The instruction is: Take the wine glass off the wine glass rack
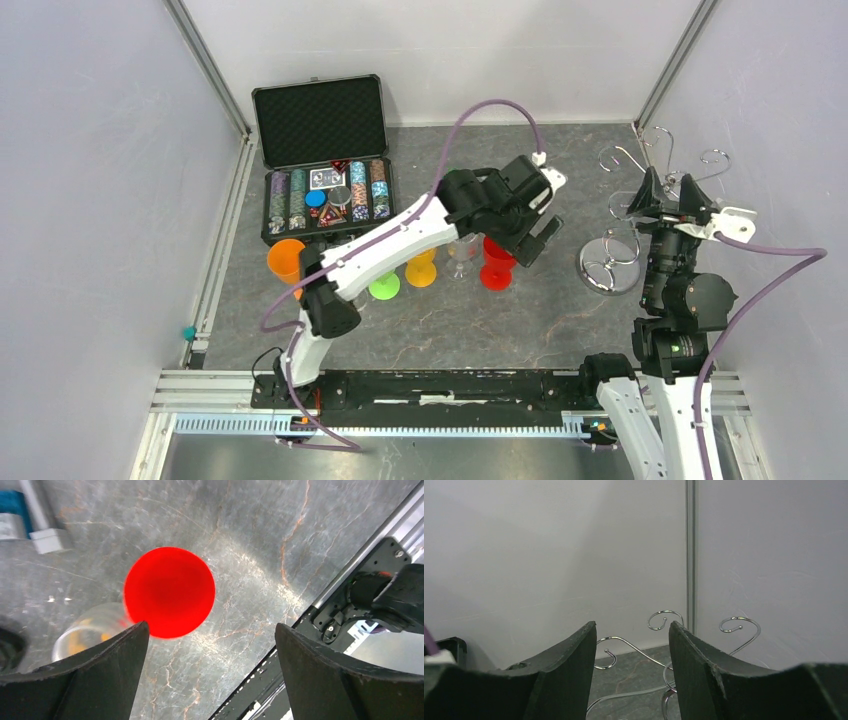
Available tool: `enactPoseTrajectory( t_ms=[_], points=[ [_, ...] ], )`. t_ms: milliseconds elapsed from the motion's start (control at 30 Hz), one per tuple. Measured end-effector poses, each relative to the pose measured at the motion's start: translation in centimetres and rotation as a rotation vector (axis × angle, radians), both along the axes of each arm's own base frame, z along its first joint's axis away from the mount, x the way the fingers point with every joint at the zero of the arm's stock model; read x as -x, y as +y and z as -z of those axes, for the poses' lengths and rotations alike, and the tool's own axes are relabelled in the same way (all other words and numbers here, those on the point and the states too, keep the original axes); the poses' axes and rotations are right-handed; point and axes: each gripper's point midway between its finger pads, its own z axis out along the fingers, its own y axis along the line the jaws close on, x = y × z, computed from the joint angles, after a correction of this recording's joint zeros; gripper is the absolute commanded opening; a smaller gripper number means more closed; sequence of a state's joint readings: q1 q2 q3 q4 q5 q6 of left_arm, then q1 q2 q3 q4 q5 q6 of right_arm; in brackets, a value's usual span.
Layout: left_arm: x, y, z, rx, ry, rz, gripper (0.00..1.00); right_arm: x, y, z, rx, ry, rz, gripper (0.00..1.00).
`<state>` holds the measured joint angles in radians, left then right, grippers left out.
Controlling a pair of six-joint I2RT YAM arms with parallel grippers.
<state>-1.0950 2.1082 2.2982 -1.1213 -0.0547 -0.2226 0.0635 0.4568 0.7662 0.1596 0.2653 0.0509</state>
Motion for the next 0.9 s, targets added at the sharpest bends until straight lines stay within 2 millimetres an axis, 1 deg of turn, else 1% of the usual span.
enactPoseTrajectory(
  t_ms=[67, 167, 200, 267, 300, 367, 433, 533, 567, 600, 633, 767, 900],
  points=[
    [0.0, 0.7, -2.5, 0.039, -0.038, -0.012, 1.00, -0.1, 0.1, 0.1, 0.002, 0.007, -0.002, 0.61],
    [-0.3, 2.9, -7.7, 0.117, -0.138, -0.060, 1.00, -0.1, 0.2, -0.1, 0.006, 0.015, -0.009, 0.61],
    [-0.4, 4.1, -9.6, 0.143, -0.182, -0.087, 1.00, -0.1, 0.2, -0.2, 0.008, 0.014, -0.012, 0.61],
    [-0.6, 6.7, -12.7, 0.184, -0.261, -0.145, 1.00, 0.1, 0.3, -0.6, 0.012, 0.008, -0.018, 0.60],
    [-0.7, 8.3, -14.4, 0.205, -0.305, -0.182, 1.00, 0.1, 0.4, -0.7, 0.016, 0.009, -0.021, 0.60],
    [-0.6, 11.9, -17.0, 0.238, -0.386, -0.257, 1.00, 0.3, 0.5, -1.0, 0.022, 0.015, -0.026, 0.60],
    [-0.4, 15.0, -18.7, 0.265, -0.449, -0.322, 1.00, 0.6, 0.6, -1.7, 0.034, 0.024, -0.032, 0.63],
    [0.4, 20.3, -20.1, 0.288, -0.532, -0.418, 1.00, 1.3, 0.6, -3.0, 0.059, 0.022, -0.025, 0.74],
    [0.7, 22.1, -20.4, 0.298, -0.557, -0.446, 1.00, 1.6, 0.5, -3.3, 0.066, 0.019, -0.020, 0.79],
    [1.1, 23.8, -20.6, 0.308, -0.580, -0.473, 1.00, 1.8, 0.4, -3.4, 0.075, 0.018, -0.014, 0.91],
    [1.6, 25.5, -20.8, 0.322, -0.601, -0.496, 1.00, 2.0, 0.3, -3.4, 0.081, 0.020, -0.008, 0.98],
    [3.5, 31.4, -22.2, 0.404, -0.660, -0.579, 1.00, 2.8, -0.8, -2.9, 0.088, 0.040, 0.054, 0.98],
    [5.5, 36.5, -23.7, 0.514, -0.702, -0.649, 1.00, 3.9, -2.3, -2.5, 0.055, 0.049, 0.132, 0.98]
  ],
)
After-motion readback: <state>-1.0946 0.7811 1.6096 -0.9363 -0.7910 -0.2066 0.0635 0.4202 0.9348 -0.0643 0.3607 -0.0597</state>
